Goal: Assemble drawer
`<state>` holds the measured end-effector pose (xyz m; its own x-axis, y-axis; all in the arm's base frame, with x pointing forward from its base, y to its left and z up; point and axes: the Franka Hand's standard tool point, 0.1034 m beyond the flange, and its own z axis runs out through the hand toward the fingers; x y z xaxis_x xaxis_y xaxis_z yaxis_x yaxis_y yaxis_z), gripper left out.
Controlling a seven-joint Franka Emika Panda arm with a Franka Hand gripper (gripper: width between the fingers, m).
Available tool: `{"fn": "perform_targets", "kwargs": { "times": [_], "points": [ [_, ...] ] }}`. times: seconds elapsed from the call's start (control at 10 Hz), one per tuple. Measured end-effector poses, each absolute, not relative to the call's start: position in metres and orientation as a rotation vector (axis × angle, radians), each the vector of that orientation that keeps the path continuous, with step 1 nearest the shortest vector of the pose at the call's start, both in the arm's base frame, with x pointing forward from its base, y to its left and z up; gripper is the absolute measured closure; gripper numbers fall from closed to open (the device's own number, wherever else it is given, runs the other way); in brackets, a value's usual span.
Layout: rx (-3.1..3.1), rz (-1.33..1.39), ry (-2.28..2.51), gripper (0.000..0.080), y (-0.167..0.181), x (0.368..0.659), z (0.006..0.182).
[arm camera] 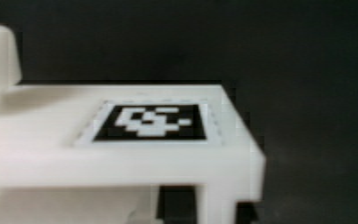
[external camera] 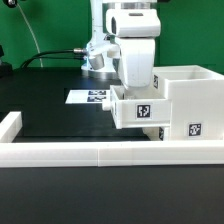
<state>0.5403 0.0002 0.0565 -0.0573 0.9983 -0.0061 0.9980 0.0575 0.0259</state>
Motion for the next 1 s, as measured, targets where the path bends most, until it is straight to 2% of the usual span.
{"fn": "perform_targets", "kwargs": {
  "times": [1.0],
  "points": [
    [2.128, 0.016, 2.268, 0.0755, -0.0085, 0.5387, 0.0562]
  ]
}}
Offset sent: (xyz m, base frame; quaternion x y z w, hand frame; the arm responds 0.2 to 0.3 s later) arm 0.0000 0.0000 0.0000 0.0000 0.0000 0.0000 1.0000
